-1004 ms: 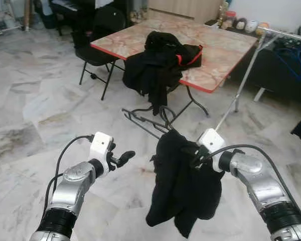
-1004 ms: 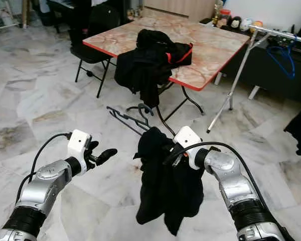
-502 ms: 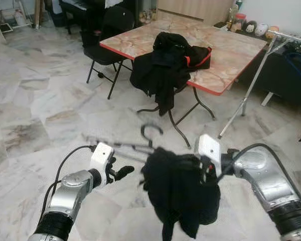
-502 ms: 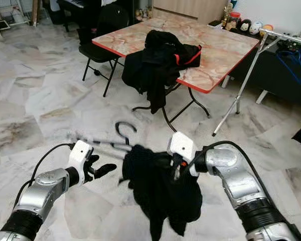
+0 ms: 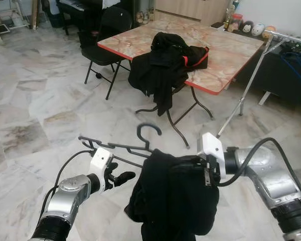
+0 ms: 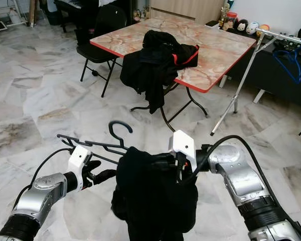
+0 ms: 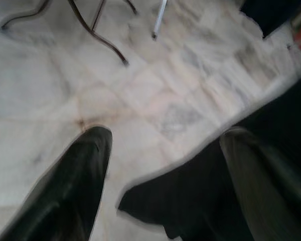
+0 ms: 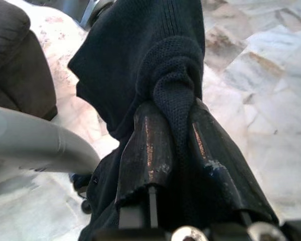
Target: Hang hanger
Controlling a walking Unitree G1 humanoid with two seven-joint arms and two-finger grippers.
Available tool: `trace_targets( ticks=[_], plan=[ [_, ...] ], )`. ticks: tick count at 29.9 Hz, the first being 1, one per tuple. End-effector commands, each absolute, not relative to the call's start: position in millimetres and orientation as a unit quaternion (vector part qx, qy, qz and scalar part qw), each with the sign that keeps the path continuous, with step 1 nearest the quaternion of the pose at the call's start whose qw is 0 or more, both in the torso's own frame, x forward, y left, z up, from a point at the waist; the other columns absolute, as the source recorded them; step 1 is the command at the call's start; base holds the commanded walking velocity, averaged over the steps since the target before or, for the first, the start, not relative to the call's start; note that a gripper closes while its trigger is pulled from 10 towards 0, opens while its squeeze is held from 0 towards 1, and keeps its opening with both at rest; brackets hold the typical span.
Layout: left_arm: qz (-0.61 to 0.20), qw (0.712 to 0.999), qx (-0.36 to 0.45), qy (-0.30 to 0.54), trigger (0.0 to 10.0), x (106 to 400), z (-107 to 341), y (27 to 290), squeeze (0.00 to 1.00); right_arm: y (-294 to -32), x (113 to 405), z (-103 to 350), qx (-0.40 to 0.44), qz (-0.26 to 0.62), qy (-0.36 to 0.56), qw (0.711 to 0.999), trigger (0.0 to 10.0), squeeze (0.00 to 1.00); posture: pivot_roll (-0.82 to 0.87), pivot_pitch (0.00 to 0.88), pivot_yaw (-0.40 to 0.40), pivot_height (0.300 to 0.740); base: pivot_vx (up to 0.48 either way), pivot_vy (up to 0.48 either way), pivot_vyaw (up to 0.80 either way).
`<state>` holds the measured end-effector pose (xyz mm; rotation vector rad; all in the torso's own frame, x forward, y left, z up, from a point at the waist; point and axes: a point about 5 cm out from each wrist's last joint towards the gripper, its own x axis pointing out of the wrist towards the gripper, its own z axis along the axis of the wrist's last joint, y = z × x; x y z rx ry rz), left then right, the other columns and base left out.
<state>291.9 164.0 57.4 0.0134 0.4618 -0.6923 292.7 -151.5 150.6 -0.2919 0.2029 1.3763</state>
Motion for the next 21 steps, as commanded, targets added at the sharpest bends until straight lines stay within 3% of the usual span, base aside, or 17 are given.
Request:
trace_targets(
  ticks=[1, 10, 21],
  plan=[
    [-0.354, 0.906, 0.015, 0.231, 10.0, 288, 53, 161, 0.0, -149, 299, 170, -0.136, 0.628, 0.046, 0.765, 10.0, 0.0, -0.12, 0.0, -0.034, 0.74, 0.0, 0.0, 0.0],
    [-0.352, 0.898, 0.058, 0.256, 10.0, 282, 42, 172, 0.0, -141, 301, 182, -0.13, 0.639, 0.03, 0.758, 10.0, 0.0, -0.12, 0.0, -0.033, 0.74, 0.0, 0.0, 0.0],
    [-0.286, 0.932, 0.106, 0.198, 10.0, 293, 44, 171, 0.0, -140, 301, 182, -0.133, 0.648, 0.033, 0.749, 10.0, 0.0, -0.12, 0.0, -0.035, 0.74, 0.0, 0.0, 0.0]
  ],
)
